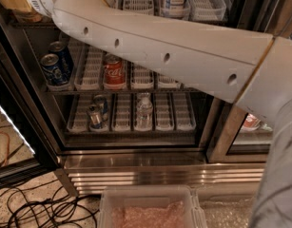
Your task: Pick orange can from top shelf of fridge
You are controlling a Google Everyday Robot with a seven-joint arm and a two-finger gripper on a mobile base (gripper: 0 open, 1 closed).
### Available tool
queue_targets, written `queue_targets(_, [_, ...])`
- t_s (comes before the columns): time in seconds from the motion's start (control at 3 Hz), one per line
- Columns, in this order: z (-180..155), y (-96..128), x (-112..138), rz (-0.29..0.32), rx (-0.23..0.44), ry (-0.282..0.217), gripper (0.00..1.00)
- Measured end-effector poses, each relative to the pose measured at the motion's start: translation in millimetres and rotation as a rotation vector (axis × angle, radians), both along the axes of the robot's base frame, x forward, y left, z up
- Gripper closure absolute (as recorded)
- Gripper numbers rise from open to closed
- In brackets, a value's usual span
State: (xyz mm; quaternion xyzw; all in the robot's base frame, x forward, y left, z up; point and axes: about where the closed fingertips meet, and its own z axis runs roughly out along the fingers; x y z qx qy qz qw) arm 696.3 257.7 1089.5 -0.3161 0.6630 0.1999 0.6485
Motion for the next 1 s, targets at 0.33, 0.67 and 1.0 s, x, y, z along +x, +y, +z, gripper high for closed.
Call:
queue_targets(0.33, [-2.0,10.4,6.8,0.015,0.007,0.0,0.16])
queue_targets(0.67, [-3.4,11.5,17.3,0.009,0.002,-0.003,0.22])
queue_targets(1.0, [-7.7,6.5,30.2,-0.012,-0.016,-0.003,0.27])
